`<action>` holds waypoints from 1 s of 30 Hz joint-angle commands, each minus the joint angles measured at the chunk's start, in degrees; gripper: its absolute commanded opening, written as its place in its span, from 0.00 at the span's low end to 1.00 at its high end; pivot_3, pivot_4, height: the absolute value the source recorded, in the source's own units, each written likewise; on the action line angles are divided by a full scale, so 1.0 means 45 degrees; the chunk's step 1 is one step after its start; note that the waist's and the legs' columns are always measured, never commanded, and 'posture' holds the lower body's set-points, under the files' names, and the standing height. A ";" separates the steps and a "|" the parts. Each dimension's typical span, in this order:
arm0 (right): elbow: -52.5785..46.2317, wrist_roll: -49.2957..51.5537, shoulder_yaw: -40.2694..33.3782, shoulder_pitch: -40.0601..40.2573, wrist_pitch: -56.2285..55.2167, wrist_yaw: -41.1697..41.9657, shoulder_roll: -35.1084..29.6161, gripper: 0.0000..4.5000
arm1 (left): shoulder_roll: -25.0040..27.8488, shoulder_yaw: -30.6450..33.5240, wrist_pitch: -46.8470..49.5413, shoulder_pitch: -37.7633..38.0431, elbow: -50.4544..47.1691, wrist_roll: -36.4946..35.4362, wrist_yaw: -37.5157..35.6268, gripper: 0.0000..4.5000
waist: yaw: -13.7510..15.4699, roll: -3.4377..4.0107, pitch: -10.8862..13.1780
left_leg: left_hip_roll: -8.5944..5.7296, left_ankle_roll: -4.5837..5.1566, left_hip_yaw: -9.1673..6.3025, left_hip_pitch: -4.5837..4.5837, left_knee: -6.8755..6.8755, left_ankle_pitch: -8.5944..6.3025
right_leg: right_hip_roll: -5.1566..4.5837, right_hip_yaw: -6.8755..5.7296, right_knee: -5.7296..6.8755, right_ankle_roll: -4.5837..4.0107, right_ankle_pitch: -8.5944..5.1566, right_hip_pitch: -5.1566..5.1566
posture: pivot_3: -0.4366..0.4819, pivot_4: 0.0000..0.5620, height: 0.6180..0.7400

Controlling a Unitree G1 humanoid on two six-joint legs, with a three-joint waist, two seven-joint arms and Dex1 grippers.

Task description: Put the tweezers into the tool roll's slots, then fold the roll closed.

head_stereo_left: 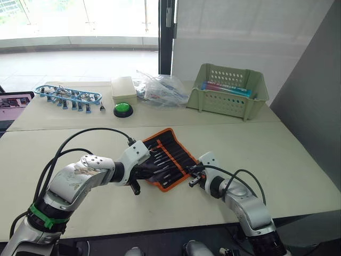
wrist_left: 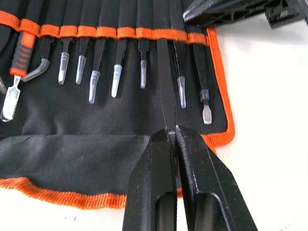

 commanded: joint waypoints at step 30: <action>0.0502 -0.0106 0.0106 0.0656 0.0682 -0.0616 0.0135 0.00 | -0.0604 -0.1217 0.0154 -0.1201 0.0548 0.0872 0.0394 0.01 | 0.0120 -0.0007 0.0004 | -0.0005 0.0002 0.0000 -0.0001 0.0007 0.0001 | 0.0003 0.0004 0.0010 0.0074 0.0040 0.0003 | 0.48 0.27 1.00</action>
